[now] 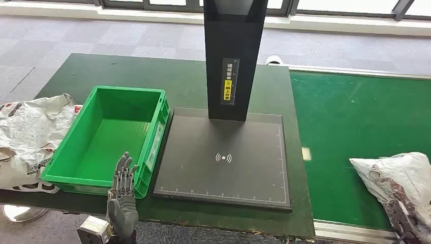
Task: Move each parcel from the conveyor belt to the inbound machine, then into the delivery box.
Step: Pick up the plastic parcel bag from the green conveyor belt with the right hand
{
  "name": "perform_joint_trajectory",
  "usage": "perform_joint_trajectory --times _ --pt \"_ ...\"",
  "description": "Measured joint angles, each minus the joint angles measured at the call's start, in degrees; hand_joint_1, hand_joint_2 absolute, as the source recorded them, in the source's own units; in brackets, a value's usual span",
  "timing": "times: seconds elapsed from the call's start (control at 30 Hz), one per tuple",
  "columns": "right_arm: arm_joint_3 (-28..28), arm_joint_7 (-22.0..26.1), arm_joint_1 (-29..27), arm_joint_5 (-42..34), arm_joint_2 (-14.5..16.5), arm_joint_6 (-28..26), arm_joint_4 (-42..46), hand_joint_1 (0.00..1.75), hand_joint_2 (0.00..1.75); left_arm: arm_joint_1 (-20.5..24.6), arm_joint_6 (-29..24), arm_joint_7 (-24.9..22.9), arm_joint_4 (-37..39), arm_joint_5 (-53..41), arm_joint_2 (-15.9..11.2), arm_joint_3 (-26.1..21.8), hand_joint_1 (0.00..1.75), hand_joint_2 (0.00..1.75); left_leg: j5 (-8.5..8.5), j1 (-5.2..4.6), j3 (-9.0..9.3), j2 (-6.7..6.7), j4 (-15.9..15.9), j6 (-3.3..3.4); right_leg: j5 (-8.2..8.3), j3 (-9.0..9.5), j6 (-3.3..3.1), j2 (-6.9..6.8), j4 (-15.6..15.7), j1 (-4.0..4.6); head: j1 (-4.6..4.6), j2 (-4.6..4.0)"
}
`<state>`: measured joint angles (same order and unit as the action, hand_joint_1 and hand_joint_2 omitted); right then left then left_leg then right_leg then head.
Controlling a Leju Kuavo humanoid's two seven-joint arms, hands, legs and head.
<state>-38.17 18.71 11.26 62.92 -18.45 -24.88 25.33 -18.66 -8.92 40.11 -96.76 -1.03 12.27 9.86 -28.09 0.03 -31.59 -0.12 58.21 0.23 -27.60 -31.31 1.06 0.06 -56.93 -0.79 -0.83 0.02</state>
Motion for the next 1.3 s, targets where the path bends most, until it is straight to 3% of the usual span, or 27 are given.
perform_joint_trajectory --times 0.13,0.33,0.5,0.6,0.73,0.87,1.1,1.2,1.3 --pt "-0.78 5.40 -0.70 -4.26 0.83 -0.62 1.90 1.75 1.75 -0.05 1.33 0.00 0.07 0.86 0.34 -0.59 0.00 0.00 0.00 0.00 -0.06 -0.02 -0.02 -0.01 0.00 0.00 -0.01 -0.02 -0.02 0.00 -0.01 0.00" --pt "-1.89 17.31 -2.69 -19.58 4.33 4.26 9.96 1.75 1.75 -0.55 1.57 0.00 -0.57 0.56 1.41 -1.98 0.00 0.00 -0.06 -0.01 -0.26 -0.01 -0.05 -0.03 -0.06 -0.10 -0.06 -0.02 -0.03 -0.02 -0.02 0.00" --pt "-1.87 20.59 -5.38 -29.13 7.80 7.37 18.95 1.75 1.75 -1.00 1.30 0.01 -0.88 0.55 1.86 -2.55 0.00 0.00 -0.04 -0.01 -0.17 -0.18 -0.04 -0.03 -0.09 -0.12 -0.05 -0.19 -0.05 -0.02 -0.02 0.00" --pt "0.12 21.14 -10.27 -36.23 11.24 6.24 30.09 1.75 1.75 -1.21 1.22 0.01 -1.04 0.55 1.97 -2.68 0.00 0.00 -0.05 -0.02 -0.26 -0.34 -0.05 -0.03 -0.19 -0.11 -0.05 -0.38 -0.08 -0.03 -0.02 0.00" --pt "7.42 21.51 -16.69 -35.48 15.05 -1.03 44.92 1.75 1.75 -1.28 1.48 0.01 -1.05 0.58 1.98 -2.81 0.00 0.00 -0.17 0.00 -0.23 -0.19 -0.07 -0.15 -0.28 -0.15 -0.11 -0.20 -0.11 -0.01 -0.01 0.00" --pt "12.54 21.59 -19.78 -34.87 16.95 -2.12 53.02 1.75 1.75 -1.30 1.54 0.00 -1.05 0.59 1.98 -2.89 0.00 0.00 -0.17 0.00 -0.11 -0.14 -0.07 -0.15 -0.31 -0.12 -0.11 -0.14 -0.11 -0.02 -0.01 0.00" --pt "15.70 21.55 -21.34 -34.49 18.20 -3.15 58.11 1.75 1.75 -1.24 1.71 0.00 -1.03 0.59 1.98 -2.98 0.00 0.00 -0.15 -0.02 -0.12 -0.15 -0.05 -0.13 -0.30 -0.07 -0.10 -0.15 -0.11 -0.05 -0.02 0.00" --pt "19.26 21.49 -21.28 -33.74 18.21 -7.51 59.22 1.75 1.75 -0.96 1.93 0.00 -0.85 0.60 1.93 -2.99 0.00 0.00 -0.16 -0.03 -0.12 -0.15 -0.05 -0.13 -0.30 -0.07 -0.09 -0.15 -0.11 -0.05 -0.02 0.00" --pt "24.75 21.49 -20.81 -27.99 18.33 -13.02 60.83 1.75 1.75 -0.33 2.15 0.00 -0.34 0.80 1.74 -2.95 0.00 0.00 -0.16 -0.02 -0.10 -0.13 -0.06 -0.14 -0.29 -0.08 -0.10 -0.10 -0.14 -0.03 -0.01 0.00"
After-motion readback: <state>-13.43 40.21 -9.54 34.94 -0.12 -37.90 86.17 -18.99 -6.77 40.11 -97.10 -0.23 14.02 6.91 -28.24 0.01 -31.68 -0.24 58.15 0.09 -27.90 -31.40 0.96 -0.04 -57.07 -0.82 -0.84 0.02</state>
